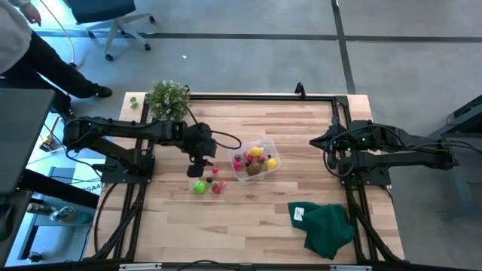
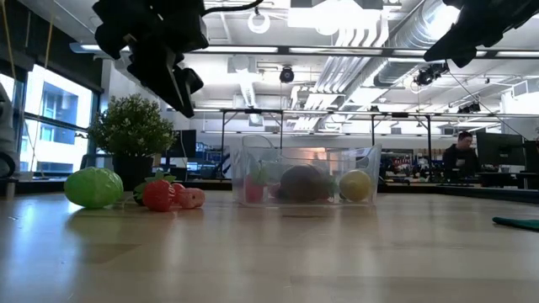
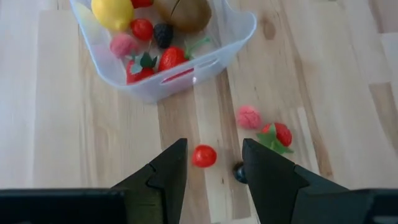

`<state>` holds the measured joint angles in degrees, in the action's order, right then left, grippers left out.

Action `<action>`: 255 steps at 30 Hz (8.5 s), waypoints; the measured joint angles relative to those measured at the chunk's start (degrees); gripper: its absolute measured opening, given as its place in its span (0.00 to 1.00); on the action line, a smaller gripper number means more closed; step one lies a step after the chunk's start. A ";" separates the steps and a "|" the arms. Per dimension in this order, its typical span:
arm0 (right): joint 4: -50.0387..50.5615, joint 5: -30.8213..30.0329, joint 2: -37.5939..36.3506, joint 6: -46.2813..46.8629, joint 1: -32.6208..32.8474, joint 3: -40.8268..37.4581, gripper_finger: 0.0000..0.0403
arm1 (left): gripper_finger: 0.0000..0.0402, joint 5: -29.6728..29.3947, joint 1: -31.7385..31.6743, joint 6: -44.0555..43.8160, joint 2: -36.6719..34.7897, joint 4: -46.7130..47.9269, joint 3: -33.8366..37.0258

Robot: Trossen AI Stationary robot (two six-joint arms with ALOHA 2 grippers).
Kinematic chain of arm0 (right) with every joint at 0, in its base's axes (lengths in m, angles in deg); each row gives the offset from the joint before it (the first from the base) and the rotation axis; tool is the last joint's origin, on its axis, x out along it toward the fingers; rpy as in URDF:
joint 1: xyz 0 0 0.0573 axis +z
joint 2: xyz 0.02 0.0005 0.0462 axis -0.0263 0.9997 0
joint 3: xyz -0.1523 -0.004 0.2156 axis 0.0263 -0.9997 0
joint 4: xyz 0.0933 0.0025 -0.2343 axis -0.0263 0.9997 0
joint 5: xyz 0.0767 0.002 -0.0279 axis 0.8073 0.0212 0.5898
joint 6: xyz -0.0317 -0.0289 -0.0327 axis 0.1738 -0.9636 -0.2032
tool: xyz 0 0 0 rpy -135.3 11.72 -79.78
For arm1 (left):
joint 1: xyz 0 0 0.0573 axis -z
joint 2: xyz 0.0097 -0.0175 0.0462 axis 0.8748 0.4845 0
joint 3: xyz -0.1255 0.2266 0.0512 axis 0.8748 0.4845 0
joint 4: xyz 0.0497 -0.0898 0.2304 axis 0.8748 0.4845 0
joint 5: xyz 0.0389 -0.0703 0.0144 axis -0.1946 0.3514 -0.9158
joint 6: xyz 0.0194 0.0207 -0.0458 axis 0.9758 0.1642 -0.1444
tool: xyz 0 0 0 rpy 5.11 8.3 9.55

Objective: Pick and placing Produce into tupperware
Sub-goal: Put the red cherry into the transparent bin

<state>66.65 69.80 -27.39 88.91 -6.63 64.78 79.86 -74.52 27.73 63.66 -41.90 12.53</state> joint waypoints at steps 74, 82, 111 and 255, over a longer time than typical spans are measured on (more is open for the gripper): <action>0.00 -0.01 0.01 -0.01 0.02 0.00 0.05 | 0.60 -7.52 4.90 -21.62 13.57 -15.17 8.46; 0.00 -0.01 0.02 0.00 0.01 0.00 0.05 | 0.60 -7.54 4.90 -21.58 13.57 -15.21 8.46; 0.01 -0.01 0.01 0.00 0.01 0.00 0.05 | 0.60 -10.57 4.90 -20.88 15.45 -14.61 8.43; 0.04 -0.01 0.01 -0.01 0.01 0.00 0.05 | 0.31 -12.84 4.87 -15.13 17.94 -14.93 1.31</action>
<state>66.68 69.79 -27.38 88.89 -6.62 64.78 67.01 -69.65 12.60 81.60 -56.83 13.84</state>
